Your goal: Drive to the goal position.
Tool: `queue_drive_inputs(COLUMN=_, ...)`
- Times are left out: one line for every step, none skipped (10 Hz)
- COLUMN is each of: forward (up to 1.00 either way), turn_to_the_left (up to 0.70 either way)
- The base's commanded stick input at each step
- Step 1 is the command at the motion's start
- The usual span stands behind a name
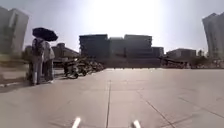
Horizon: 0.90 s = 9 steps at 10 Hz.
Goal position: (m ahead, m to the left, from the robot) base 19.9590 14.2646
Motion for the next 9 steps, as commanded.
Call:
queue_drive_inputs(forward=1.00, turn_to_the_left=0.00)
queue_drive_inputs(forward=1.00, turn_to_the_left=0.00)
queue_drive_inputs(forward=1.00, turn_to_the_left=0.00)
queue_drive_inputs(forward=1.00, turn_to_the_left=0.00)
queue_drive_inputs(forward=1.00, turn_to_the_left=0.00)
queue_drive_inputs(forward=1.00, turn_to_the_left=0.00)
queue_drive_inputs(forward=1.00, turn_to_the_left=0.00)
queue_drive_inputs(forward=1.00, turn_to_the_left=0.00)
queue_drive_inputs(forward=1.00, turn_to_the_left=0.00)
